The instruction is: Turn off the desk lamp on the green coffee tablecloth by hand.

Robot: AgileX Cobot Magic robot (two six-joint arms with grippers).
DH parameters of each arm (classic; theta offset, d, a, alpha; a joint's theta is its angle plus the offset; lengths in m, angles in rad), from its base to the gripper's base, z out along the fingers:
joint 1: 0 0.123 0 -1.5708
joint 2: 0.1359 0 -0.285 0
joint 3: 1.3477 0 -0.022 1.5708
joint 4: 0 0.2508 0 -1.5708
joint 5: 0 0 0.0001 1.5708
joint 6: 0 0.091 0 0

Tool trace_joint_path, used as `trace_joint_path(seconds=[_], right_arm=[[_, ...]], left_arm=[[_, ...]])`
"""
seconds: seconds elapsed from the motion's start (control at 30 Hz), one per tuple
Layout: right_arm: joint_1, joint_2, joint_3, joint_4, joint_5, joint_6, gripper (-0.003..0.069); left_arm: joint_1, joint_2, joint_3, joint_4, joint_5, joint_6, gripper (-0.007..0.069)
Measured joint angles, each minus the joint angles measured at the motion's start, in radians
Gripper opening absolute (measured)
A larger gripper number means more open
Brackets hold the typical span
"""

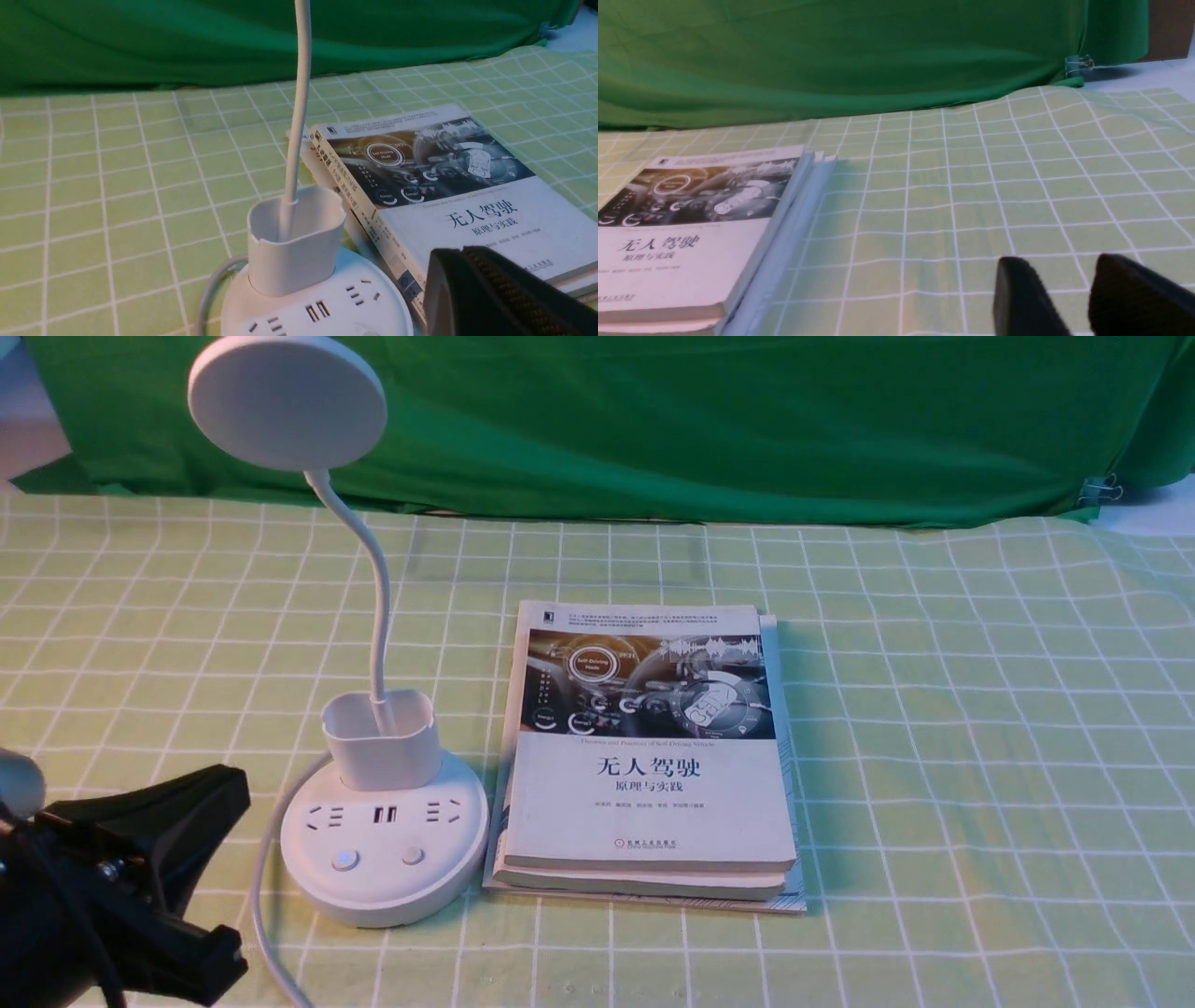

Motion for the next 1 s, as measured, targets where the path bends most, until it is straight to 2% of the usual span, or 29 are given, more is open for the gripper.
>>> trace_joint_path(seconds=[0.2,0.23,0.27,0.4,0.53,0.67,1.0], right_arm=[[0.0,0.0,0.0,0.0,0.001,0.0,0.0238],[0.0,0.0,0.0,0.0,0.001,0.0,0.0238],[0.0,0.0,0.0,0.0,0.001,0.0,0.0238],[0.0,0.0,0.0,0.0,0.001,0.0,0.0238],[0.0,0.0,0.0,0.0,0.001,0.0,0.0238],[0.0,0.0,0.0,0.0,-0.001,0.0,0.0238],[0.0,0.0,0.0,0.0,0.0,0.001,0.0238]], left_arm=[[0.201,-0.269,0.107,0.008,-0.032,0.023,-0.0001],[0.201,-0.269,0.107,0.008,-0.032,0.023,-0.0001],[0.277,-0.353,0.156,0.001,-0.031,0.023,-0.0001],[0.368,-0.476,0.235,-0.025,0.001,0.024,-0.0001],[0.384,-0.567,0.263,-0.037,0.083,0.024,-0.0001],[0.384,-0.591,0.263,-0.044,0.233,0.013,-0.0001],[0.384,-0.596,0.265,-0.028,0.265,0.002,-0.0001]])
